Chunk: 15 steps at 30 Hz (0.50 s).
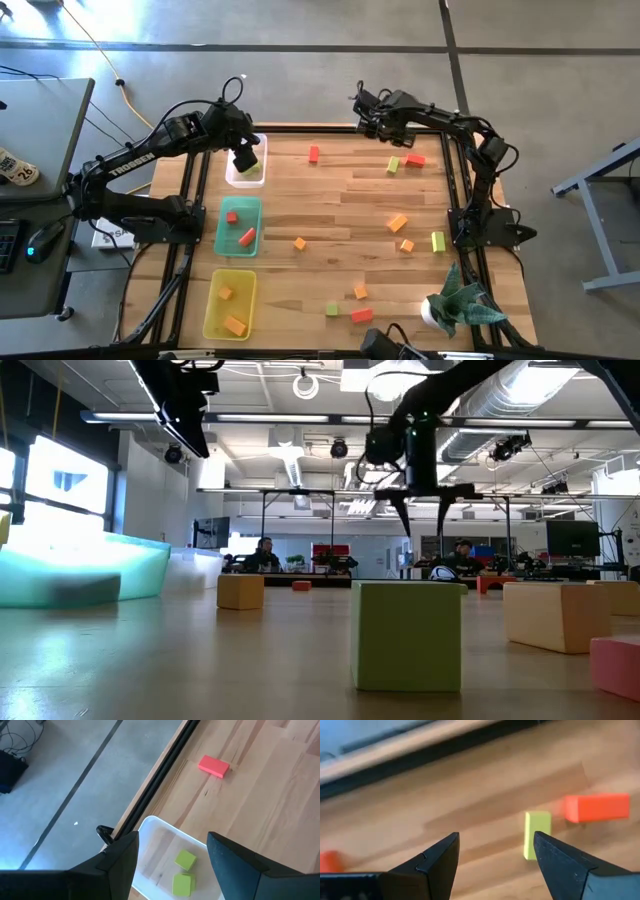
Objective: Sort & place blocks by color
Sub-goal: Put the green rectangular block into the transparent bin
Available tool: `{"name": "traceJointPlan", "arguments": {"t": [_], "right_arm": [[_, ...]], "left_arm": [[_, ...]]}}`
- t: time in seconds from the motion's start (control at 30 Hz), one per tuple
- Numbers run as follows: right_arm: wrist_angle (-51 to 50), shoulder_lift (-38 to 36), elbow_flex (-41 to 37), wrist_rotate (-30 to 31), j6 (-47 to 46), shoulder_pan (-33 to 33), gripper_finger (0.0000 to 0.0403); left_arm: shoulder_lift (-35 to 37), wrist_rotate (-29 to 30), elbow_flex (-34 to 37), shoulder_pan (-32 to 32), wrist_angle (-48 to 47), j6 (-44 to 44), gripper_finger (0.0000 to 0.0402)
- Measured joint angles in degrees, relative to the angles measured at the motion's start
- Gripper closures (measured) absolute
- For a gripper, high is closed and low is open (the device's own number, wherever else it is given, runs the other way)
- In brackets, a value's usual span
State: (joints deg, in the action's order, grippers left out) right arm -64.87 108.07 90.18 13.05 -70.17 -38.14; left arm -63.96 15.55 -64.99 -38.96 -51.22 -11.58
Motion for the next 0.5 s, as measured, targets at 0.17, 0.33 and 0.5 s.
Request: {"name": "traceJointPlan", "arguments": {"t": [0.17, 0.33, 0.5], "right_arm": [[1.75, 0.07, -5.86, -2.32, -1.71, -0.58, 0.0159], [3.54, 0.07, -10.45, -3.77, -2.97, -0.49, 0.0159], [5.36, 0.07, -14.13, -4.73, -3.52, -0.55, 0.0159]], "left_arm": [[0.00, 0.02, 0.01, 0.00, 0.02, -1.05, 0.0179], [0.00, 0.02, 0.00, 0.00, 0.02, -1.05, 0.0179], [0.00, 0.02, 0.00, 0.00, 0.02, -1.05, 0.0179]]}}
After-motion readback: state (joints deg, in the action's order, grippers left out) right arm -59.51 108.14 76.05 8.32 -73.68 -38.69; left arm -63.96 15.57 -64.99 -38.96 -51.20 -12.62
